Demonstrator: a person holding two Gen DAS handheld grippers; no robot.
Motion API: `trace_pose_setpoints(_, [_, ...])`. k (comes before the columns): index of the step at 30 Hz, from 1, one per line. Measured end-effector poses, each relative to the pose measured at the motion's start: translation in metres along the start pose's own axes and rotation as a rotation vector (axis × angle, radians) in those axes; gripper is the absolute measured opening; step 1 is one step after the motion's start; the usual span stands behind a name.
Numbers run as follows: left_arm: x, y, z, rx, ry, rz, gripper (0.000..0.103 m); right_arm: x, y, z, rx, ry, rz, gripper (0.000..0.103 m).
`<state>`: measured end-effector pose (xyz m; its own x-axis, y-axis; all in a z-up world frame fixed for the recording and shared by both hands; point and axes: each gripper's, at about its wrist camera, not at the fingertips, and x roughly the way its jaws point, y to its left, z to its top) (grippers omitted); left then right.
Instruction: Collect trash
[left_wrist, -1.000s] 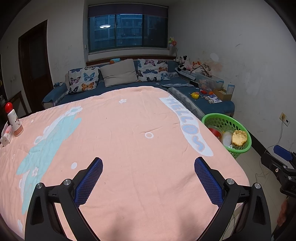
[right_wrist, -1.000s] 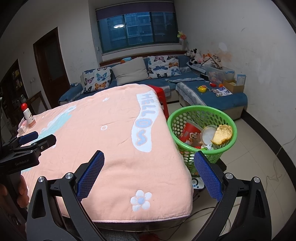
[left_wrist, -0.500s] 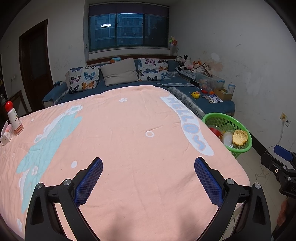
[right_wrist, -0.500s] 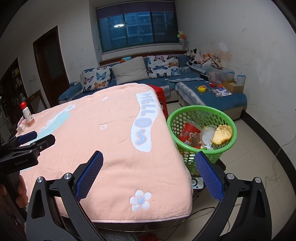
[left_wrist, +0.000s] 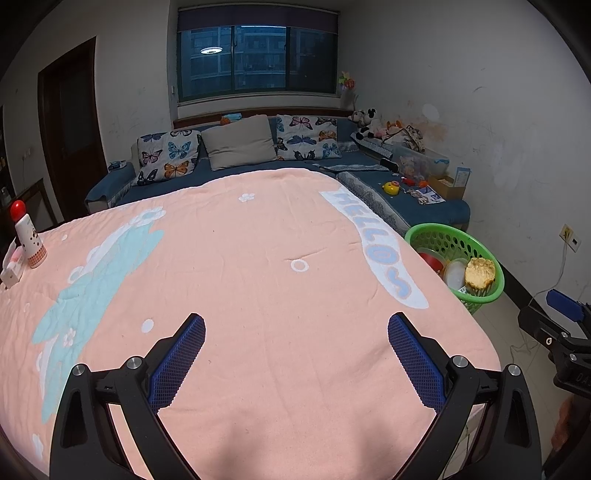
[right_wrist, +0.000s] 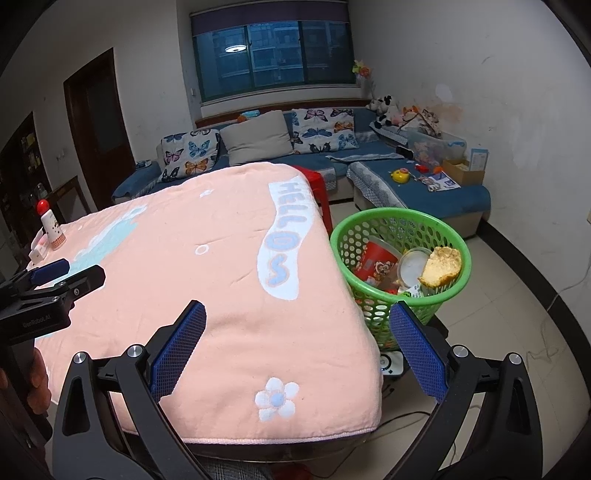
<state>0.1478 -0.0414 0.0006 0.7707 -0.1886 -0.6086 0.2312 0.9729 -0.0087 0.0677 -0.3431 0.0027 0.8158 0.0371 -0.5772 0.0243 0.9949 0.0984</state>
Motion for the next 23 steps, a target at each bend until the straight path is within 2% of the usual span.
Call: trace_pose_setpoints(23, [-0.0013, -0.0088, -0.0030, -0.003, -0.010, 0.024, 0.096, 0.0053, 0.0054, -0.0022, -0.006, 0.009, 0.008, 0.099])
